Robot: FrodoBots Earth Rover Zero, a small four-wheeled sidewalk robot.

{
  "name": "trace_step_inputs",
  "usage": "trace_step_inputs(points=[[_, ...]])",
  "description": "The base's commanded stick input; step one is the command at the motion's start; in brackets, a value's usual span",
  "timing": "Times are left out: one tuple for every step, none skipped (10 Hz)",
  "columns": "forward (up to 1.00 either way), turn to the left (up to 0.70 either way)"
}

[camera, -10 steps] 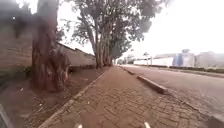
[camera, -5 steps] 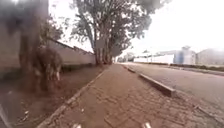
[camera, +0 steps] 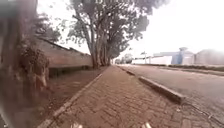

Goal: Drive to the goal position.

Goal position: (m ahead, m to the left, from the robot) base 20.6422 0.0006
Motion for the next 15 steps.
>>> trace_step_inputs(points=[[0.70, 0.00], [0.70, 0.00], [0.70, 0.00], [0.70, 0.00], [0.70, 0.00], [0.70, 0.00], [0.70, 0.00], [0.70, 0.00], [0.70, 0.00], [0.70, 0.00], [0.70, 0.00], [0.70, 0.00], [0.70, 0.00], [0.70, 0.00], [0.70, 0.00]])
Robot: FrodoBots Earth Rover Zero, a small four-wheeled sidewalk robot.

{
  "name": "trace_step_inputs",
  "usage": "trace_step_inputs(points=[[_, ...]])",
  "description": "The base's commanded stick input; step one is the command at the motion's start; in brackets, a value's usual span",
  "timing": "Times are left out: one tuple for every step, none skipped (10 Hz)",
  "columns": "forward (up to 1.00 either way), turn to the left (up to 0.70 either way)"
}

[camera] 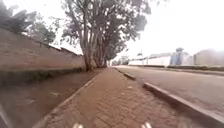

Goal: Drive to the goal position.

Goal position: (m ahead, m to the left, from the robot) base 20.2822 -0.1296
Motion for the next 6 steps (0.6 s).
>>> trace_step_inputs(points=[[0.70, 0.00], [0.70, 0.00], [0.70, 0.00], [0.70, 0.00], [0.70, 0.00], [0.70, 0.00]])
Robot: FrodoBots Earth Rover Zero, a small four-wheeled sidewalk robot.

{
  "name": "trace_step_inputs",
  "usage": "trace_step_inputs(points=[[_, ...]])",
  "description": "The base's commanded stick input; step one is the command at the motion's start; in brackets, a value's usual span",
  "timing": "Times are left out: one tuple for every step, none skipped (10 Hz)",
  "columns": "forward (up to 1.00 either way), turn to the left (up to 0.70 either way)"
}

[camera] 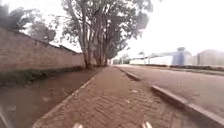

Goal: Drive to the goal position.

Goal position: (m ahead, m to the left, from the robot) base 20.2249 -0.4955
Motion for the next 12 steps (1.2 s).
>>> trace_step_inputs(points=[[0.70, 0.00], [0.70, 0.00], [0.70, 0.00], [0.70, 0.00], [0.70, 0.00], [0.70, 0.00], [0.70, 0.00], [0.70, 0.00], [0.70, 0.00], [0.70, 0.00], [0.70, 0.00], [0.70, 0.00]])
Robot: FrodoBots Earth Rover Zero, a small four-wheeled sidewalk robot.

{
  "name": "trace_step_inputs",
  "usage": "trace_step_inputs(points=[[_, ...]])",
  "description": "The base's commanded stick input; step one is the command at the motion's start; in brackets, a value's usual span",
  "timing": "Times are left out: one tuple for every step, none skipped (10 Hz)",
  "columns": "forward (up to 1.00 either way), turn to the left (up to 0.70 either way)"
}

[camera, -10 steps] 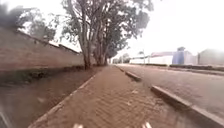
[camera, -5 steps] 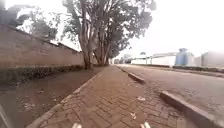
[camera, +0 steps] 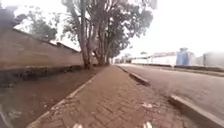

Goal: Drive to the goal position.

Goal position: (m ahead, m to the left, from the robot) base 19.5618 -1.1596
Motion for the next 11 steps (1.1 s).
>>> trace_step_inputs(points=[[0.70, 0.00], [0.70, 0.00], [0.70, 0.00], [0.70, 0.00], [0.70, 0.00], [0.70, 0.00], [0.70, 0.00], [0.70, 0.00], [0.70, 0.00], [0.70, 0.00], [0.70, 0.00]])
